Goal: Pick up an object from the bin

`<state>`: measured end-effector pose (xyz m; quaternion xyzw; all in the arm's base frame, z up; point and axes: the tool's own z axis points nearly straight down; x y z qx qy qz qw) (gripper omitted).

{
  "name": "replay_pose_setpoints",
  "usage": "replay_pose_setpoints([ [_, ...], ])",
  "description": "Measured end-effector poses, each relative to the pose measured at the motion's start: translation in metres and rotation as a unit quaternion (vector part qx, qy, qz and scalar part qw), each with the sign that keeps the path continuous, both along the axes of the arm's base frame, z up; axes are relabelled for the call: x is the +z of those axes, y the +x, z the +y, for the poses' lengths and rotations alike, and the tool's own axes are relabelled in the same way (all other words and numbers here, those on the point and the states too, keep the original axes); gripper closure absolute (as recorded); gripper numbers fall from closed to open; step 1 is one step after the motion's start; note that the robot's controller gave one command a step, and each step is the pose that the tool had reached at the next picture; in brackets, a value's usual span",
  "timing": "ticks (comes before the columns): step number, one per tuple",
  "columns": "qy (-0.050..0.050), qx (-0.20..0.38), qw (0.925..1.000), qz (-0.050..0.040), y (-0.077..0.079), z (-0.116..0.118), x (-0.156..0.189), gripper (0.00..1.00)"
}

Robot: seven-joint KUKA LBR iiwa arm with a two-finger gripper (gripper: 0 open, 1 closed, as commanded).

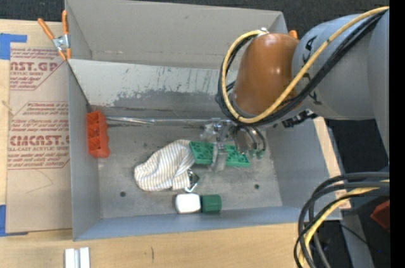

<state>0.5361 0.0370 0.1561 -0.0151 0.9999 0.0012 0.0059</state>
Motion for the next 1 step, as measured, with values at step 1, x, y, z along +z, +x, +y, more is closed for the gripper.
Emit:
replay_pose_setpoints([
  [1, 0.0, -0.005, 1.0, 0.0039, 0.0034, 0.0086, 0.0558, 1.0],
])
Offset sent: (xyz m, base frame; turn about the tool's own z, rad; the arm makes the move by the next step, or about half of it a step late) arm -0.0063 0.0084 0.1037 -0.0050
